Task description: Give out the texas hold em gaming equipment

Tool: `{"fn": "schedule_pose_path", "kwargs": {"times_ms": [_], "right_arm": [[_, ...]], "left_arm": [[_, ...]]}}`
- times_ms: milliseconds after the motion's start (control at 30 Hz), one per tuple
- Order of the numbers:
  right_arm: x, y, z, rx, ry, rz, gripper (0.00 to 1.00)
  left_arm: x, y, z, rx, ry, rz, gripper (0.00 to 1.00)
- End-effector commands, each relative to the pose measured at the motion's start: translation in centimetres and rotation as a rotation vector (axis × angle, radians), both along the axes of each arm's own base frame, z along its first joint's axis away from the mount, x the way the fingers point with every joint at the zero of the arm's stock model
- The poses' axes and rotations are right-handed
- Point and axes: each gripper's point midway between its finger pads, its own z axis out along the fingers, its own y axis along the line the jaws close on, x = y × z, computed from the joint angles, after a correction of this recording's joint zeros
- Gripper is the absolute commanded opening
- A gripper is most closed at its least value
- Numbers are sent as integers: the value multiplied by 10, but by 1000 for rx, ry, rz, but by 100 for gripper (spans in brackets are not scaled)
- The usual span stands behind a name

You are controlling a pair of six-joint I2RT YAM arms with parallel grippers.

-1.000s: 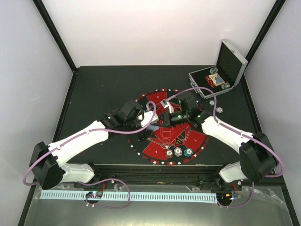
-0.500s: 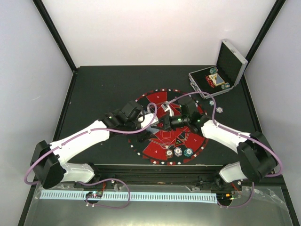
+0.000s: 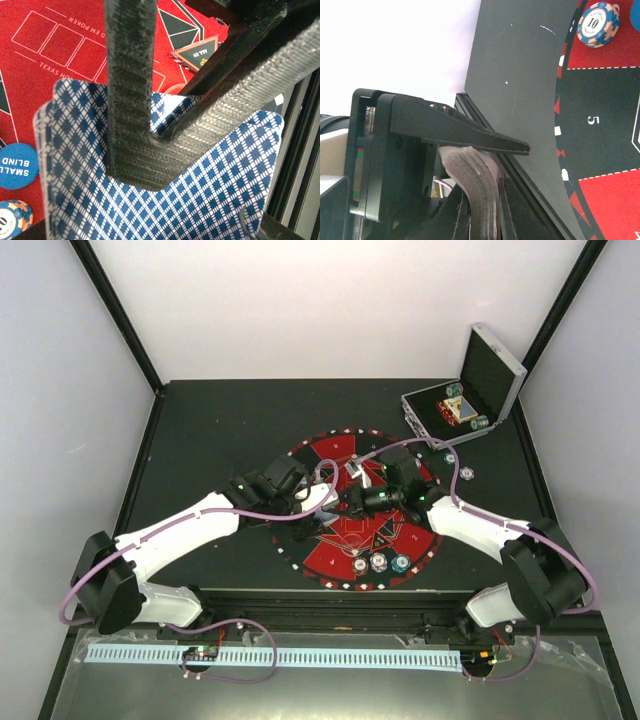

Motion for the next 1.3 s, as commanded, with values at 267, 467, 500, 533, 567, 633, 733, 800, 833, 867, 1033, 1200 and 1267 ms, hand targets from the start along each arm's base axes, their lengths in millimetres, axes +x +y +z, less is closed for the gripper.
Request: {"fn": "schedule_pose_path", "kwargs": {"times_ms": [267, 467, 500, 533, 567, 633, 733, 800, 833, 867, 1033, 1200, 1267], "right_arm": [[-6, 4, 8, 39, 2, 33, 1], [-6, 4, 13, 55, 42, 10, 1], [-6, 4, 13, 62, 54, 8, 1], [-7, 5, 15, 73, 70, 5, 1], [-7, 5, 16, 81, 82, 3, 1], [-8, 6, 15, 89, 99, 5, 1], [-10, 5, 13, 89, 104, 8, 1], [-11, 4, 14, 92, 103, 9, 1], [-11, 4, 14, 93, 102, 7, 1], [-11, 4, 14, 91, 102, 7, 1], [-10, 4, 11, 84, 86, 6, 1], [-9, 3, 7, 80, 66, 5, 1], [-9, 3, 3, 72, 72, 5, 3]], "left_arm": [[6, -4, 12, -13, -27, -4, 46], [10, -1, 10, -1, -52, 7, 69], [11, 0, 10, 3, -63, 12, 72], [12, 1, 11, 5, -72, 16, 75], [13, 1, 10, 8, -77, 18, 77], [14, 3, 10, 10, -85, 23, 76], [15, 3, 11, 9, -94, 27, 61], [15, 3, 11, 8, -96, 26, 56], [15, 3, 11, 8, -96, 26, 53], [14, 3, 11, 9, -95, 25, 50], [13, 1, 10, 1, -82, 15, 48], [8, -1, 8, -5, -54, 2, 45], [7, 0, 8, -4, -50, 0, 43]]}}
